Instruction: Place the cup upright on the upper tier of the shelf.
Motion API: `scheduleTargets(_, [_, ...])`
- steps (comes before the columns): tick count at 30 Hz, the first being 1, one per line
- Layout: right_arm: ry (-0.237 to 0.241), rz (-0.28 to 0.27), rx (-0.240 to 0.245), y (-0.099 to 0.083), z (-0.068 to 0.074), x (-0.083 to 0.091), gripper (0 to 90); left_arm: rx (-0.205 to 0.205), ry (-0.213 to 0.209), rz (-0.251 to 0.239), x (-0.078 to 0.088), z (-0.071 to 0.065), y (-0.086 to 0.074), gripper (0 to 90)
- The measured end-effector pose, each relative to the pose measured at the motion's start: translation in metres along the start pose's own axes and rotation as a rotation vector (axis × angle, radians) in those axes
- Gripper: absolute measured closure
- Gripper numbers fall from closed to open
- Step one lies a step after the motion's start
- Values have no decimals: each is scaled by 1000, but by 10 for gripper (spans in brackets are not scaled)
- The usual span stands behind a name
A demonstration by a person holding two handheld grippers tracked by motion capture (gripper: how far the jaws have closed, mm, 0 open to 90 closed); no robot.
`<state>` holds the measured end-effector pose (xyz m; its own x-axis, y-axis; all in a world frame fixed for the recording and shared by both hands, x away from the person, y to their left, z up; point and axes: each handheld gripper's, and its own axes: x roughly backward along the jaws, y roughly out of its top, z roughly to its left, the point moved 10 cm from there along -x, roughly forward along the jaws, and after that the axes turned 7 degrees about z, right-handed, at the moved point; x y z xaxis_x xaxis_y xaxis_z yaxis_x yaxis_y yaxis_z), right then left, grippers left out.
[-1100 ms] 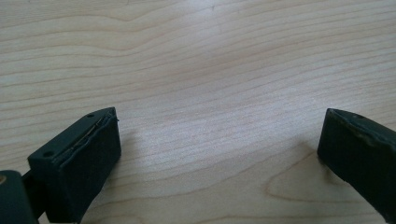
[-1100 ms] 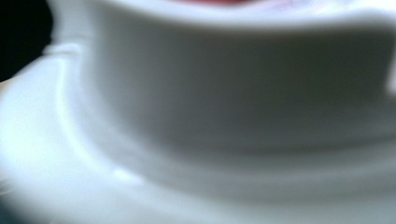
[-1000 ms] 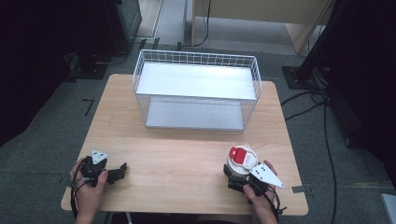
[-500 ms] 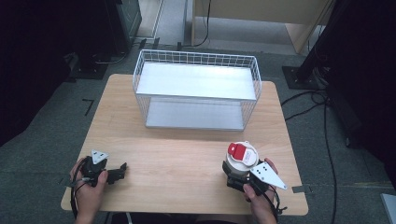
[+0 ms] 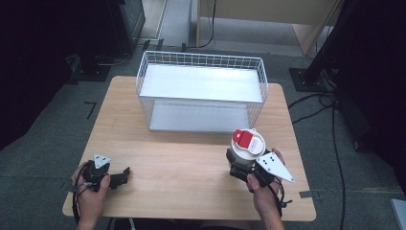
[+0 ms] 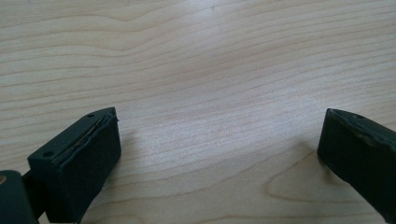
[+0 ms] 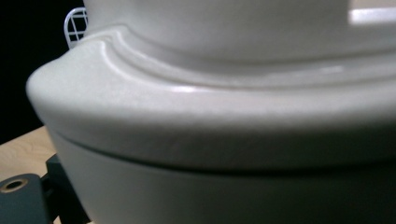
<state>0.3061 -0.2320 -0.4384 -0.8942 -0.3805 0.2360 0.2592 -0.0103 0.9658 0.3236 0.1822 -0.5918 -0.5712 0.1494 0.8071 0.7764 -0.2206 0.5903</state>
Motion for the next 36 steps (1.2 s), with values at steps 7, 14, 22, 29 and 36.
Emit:
scheduleTargets(7, [-1,-14,14,17,2,-8,63,2,0,-2,0,0,0,0])
scheduleTargets(14, [-1,-34,28,38,8,-17,63,2,0,-1,0,0,0,0])
scheduleTargets(22, [8,-56,22,60,14,-29,63,4,-4,-2,0,0,0,0])
scheduleTargets(29, [1,-75,32,81,16,-41,63,5,-5,-3,0,0,0,0])
scheduleTargets(36, [-4,-99,15,106,15,-52,62,5,-6,-3,0,0,0,0])
